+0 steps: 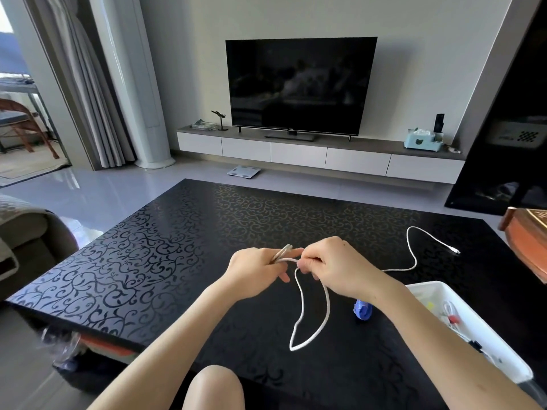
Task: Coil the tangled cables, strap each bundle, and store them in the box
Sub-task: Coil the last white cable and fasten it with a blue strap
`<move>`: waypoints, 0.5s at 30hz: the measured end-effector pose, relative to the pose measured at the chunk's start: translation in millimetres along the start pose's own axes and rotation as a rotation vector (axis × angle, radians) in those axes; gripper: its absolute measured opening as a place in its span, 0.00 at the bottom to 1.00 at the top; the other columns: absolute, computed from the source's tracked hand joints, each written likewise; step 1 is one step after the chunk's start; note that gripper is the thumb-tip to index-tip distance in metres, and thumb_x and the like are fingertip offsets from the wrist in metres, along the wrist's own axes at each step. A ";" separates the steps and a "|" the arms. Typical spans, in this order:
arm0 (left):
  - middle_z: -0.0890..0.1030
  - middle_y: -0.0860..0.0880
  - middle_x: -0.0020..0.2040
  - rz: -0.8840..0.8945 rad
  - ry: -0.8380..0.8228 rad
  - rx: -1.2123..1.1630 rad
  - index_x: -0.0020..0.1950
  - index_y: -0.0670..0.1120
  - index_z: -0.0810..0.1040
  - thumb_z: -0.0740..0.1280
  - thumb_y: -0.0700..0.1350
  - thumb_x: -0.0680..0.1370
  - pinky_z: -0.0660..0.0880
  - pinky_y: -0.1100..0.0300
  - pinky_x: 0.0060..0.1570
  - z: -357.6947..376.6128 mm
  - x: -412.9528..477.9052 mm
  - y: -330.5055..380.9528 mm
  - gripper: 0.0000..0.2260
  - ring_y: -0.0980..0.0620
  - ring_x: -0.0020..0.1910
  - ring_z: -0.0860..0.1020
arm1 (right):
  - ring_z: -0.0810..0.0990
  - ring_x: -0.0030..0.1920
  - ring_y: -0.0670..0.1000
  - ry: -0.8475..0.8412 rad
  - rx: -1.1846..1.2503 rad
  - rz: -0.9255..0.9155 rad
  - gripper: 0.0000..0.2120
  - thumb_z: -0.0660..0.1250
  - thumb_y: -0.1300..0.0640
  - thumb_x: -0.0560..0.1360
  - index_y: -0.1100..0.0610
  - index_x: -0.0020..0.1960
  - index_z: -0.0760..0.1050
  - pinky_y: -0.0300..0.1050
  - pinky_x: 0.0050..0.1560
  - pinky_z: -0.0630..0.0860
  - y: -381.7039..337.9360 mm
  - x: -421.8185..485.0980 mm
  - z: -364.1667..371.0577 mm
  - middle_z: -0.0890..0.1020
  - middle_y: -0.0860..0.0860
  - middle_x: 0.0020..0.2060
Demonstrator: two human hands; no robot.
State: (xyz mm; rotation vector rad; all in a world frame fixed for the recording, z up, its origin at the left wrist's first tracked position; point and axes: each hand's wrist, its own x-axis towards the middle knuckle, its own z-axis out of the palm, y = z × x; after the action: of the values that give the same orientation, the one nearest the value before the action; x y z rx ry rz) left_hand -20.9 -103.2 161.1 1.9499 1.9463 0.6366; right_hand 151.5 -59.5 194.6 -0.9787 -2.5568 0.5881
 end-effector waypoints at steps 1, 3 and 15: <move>0.77 0.71 0.30 0.002 0.002 0.025 0.40 0.75 0.72 0.56 0.48 0.77 0.64 0.74 0.40 0.0 -0.9 0.3 0.19 0.67 0.33 0.73 | 0.76 0.32 0.44 -0.012 0.018 0.004 0.12 0.63 0.54 0.78 0.55 0.39 0.81 0.42 0.37 0.73 -0.5 1.2 -2.0 0.78 0.47 0.31; 0.76 0.68 0.27 -0.002 0.018 0.032 0.37 0.67 0.78 0.56 0.46 0.78 0.65 0.72 0.39 1.1 -0.3 -0.7 0.19 0.63 0.33 0.73 | 0.74 0.29 0.41 0.014 0.062 -0.006 0.12 0.64 0.55 0.78 0.55 0.39 0.81 0.35 0.33 0.68 -1.0 4.2 -3.9 0.77 0.47 0.29; 0.65 0.50 0.21 -0.071 -0.103 -1.508 0.52 0.41 0.76 0.51 0.40 0.81 0.63 0.68 0.17 -6.2 -3.3 -6.4 0.14 0.56 0.17 0.63 | 0.79 0.41 0.44 0.424 -0.039 -0.025 0.09 0.68 0.53 0.75 0.53 0.55 0.78 0.37 0.45 0.73 13.8 -12.7 29.4 0.81 0.44 0.39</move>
State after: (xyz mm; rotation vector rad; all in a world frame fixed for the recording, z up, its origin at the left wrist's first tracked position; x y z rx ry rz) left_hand -29.5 -106.9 162.8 0.8667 0.8210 1.3569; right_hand 154.9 -66.5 160.6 -0.9638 -2.2060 0.2850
